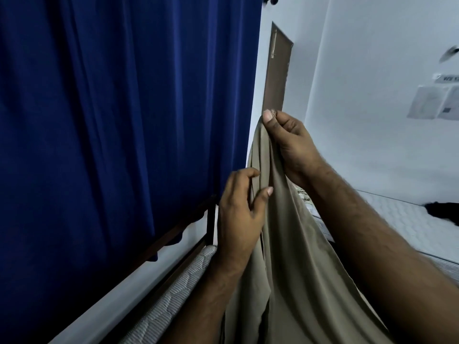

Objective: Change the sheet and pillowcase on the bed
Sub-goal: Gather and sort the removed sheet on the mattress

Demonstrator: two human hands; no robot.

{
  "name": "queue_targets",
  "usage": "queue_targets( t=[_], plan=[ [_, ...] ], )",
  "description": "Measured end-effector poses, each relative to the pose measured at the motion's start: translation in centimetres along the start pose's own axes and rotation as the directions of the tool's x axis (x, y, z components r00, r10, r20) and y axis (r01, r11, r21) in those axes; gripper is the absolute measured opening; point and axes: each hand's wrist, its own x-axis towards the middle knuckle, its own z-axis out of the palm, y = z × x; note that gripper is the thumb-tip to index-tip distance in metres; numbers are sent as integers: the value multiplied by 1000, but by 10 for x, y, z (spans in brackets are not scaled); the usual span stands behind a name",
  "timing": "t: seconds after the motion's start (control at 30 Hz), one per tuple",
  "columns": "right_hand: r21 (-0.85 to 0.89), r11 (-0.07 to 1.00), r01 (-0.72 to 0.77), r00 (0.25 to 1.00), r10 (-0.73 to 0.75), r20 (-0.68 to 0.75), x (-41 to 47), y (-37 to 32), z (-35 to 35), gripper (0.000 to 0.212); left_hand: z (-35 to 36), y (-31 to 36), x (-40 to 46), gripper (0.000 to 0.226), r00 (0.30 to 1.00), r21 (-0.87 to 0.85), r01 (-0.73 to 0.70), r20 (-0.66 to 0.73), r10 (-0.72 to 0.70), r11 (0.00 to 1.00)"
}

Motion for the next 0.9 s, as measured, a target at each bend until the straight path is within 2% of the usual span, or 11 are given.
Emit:
queue_targets(
  t=[0.07,0.13,0.23,0.37,0.47,0.53,0.63,0.7,0.77,0.9],
  plan=[
    [28,999,-23,1000,24,-21,0,3,-4,27,4,1,-9,39,996,-47,94,9,-94,994],
    [43,998,-36,999,37,-33,1,5,-8,30,6,2,-12,35,989,-85,146,20,-145,986],
    [19,999,-29,999,30,-38,1,9,-11,36,5,-1,-10,20,989,-127,144,46,-139,981],
    [6,999,-34,997,34,-64,0,16,-12,48,4,1,-14,32,986,-154,149,99,-135,977],
    [-8,999,-37,998,36,-58,-1,19,-10,36,7,4,-18,32,985,-126,136,127,-120,983],
    [-9,999,-34,999,33,-41,-2,20,-6,24,9,0,-18,23,988,-112,124,106,-112,986],
    [2,1000,-26,1000,26,-15,-2,18,-4,24,10,-13,-18,6,988,-103,132,93,-122,986],
    [10,1000,-21,1000,21,-3,-1,16,-6,25,9,-19,-19,11,978,-92,191,99,-182,977],
    [10,1000,-17,1000,17,4,0,16,-7,26,6,-20,-20,17,983,-52,176,54,-173,983],
    [-52,999,5,1000,-5,-5,-2,18,-9,32,-13,-27,-9,23,986,116,96,-146,-79,989]
  ],
)
